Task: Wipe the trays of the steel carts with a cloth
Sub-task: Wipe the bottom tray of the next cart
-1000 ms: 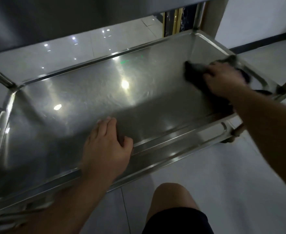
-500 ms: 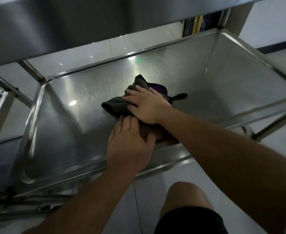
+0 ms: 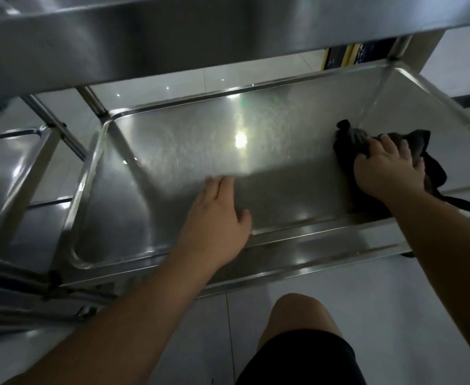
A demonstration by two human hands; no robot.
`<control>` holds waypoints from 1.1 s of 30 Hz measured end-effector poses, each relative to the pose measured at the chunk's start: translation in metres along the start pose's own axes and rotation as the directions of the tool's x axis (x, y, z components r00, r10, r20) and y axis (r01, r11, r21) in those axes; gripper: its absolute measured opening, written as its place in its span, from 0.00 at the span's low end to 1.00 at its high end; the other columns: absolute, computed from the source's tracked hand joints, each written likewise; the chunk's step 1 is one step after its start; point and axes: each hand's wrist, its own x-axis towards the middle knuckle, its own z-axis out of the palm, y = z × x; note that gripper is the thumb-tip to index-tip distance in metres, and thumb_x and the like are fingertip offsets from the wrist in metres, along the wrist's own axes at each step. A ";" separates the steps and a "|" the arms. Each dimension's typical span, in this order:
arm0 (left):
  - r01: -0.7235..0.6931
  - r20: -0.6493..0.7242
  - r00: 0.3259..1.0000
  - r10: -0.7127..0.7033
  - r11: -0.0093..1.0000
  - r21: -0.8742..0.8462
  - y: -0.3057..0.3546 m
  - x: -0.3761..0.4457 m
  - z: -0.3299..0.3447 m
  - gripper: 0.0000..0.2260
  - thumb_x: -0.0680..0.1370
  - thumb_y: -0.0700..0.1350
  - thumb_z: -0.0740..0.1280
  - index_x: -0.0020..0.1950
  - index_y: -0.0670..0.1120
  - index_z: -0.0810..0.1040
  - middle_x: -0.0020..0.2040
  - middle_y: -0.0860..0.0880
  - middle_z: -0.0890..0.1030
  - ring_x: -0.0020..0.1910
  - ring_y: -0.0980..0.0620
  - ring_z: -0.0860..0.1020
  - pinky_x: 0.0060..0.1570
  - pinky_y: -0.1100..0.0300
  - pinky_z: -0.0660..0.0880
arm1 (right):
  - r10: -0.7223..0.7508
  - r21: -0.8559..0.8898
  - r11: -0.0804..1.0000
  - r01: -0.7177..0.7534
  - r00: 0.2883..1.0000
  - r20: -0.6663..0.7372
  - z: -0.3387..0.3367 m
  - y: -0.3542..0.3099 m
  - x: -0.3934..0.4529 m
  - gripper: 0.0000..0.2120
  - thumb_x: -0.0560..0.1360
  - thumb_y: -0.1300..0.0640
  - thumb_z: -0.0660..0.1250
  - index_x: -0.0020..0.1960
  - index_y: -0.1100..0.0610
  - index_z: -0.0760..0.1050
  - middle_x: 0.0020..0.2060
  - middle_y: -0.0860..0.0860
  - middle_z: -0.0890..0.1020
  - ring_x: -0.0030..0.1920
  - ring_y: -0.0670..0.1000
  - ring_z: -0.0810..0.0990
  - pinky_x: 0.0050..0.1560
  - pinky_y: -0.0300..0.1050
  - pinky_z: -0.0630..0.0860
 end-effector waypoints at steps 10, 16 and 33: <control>0.237 -0.092 0.970 -0.225 0.958 0.160 -0.080 -0.019 -0.027 0.28 0.84 0.60 0.56 0.82 0.50 0.63 0.83 0.48 0.63 0.81 0.44 0.62 0.80 0.45 0.60 | -0.728 -0.005 0.658 0.753 0.638 0.253 0.054 -0.092 -0.081 0.33 0.77 0.28 0.45 0.82 0.32 0.51 0.81 0.31 0.47 0.83 0.42 0.41 0.81 0.53 0.42; 0.206 -0.134 0.973 -0.187 0.967 0.153 -0.083 -0.017 -0.016 0.32 0.81 0.62 0.52 0.82 0.49 0.63 0.83 0.47 0.63 0.83 0.45 0.59 0.81 0.47 0.56 | -0.372 -0.065 0.924 0.378 0.924 0.083 0.024 -0.098 0.032 0.26 0.83 0.42 0.56 0.81 0.46 0.63 0.81 0.49 0.62 0.82 0.57 0.56 0.79 0.66 0.56; 0.216 -0.154 0.967 -0.201 0.973 0.084 -0.080 -0.019 -0.019 0.30 0.79 0.62 0.57 0.78 0.50 0.67 0.79 0.48 0.68 0.80 0.45 0.63 0.79 0.45 0.60 | -0.724 0.019 0.681 0.732 0.670 0.164 0.093 -0.228 -0.054 0.26 0.83 0.38 0.52 0.81 0.36 0.59 0.83 0.38 0.57 0.84 0.48 0.49 0.82 0.60 0.47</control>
